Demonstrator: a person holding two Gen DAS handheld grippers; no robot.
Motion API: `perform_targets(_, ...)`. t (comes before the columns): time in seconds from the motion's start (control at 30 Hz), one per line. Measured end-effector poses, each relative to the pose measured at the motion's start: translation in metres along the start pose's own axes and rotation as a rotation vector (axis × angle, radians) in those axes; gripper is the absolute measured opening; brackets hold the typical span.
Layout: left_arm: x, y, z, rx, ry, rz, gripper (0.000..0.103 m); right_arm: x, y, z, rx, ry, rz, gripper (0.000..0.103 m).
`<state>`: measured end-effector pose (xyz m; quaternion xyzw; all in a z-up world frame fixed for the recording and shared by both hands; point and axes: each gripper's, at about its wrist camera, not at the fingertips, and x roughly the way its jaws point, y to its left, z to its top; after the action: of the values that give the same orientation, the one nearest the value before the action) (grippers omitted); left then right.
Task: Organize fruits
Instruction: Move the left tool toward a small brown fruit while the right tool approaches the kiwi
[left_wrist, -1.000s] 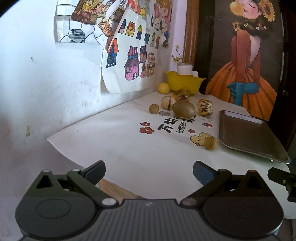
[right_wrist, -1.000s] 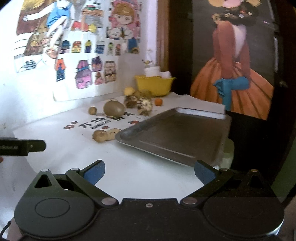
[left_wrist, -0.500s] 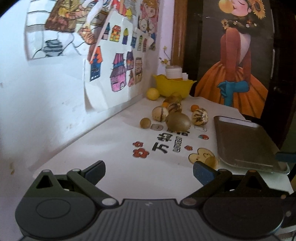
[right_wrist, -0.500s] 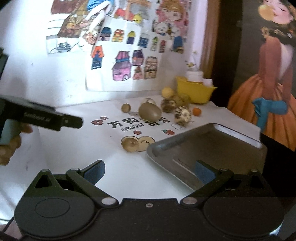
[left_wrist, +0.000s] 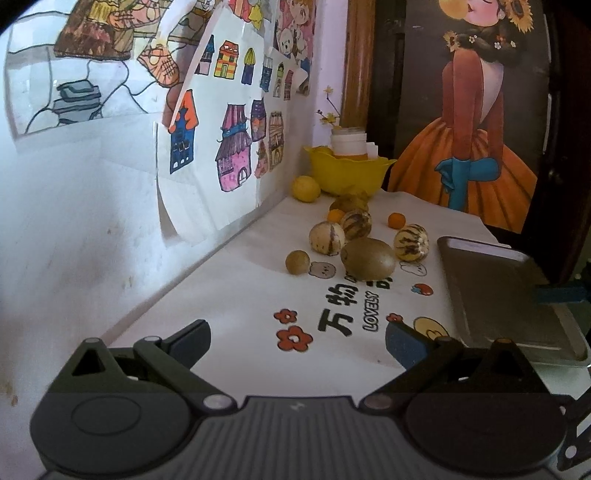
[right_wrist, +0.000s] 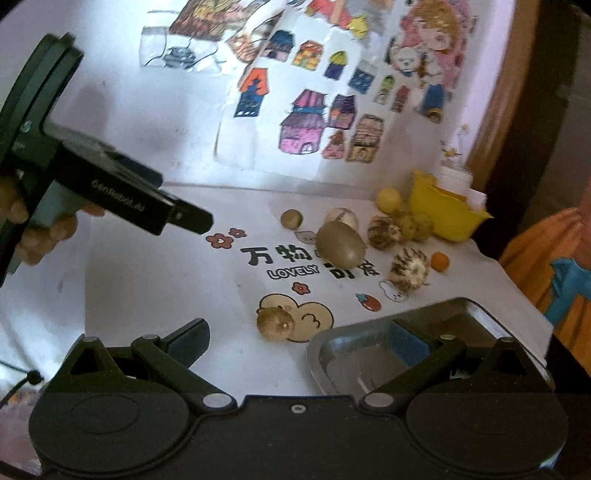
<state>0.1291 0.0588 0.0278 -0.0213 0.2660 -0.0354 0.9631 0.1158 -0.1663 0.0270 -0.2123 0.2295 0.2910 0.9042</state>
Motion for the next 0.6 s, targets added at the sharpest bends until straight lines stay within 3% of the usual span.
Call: perform_targets(0.6, 0.051, 0.0, 0.019, 0.046, 0.035, -0.055, 0.102, 0.036, -0.038, 0.016, -0.102, 0.081, 0.104, 0.102)
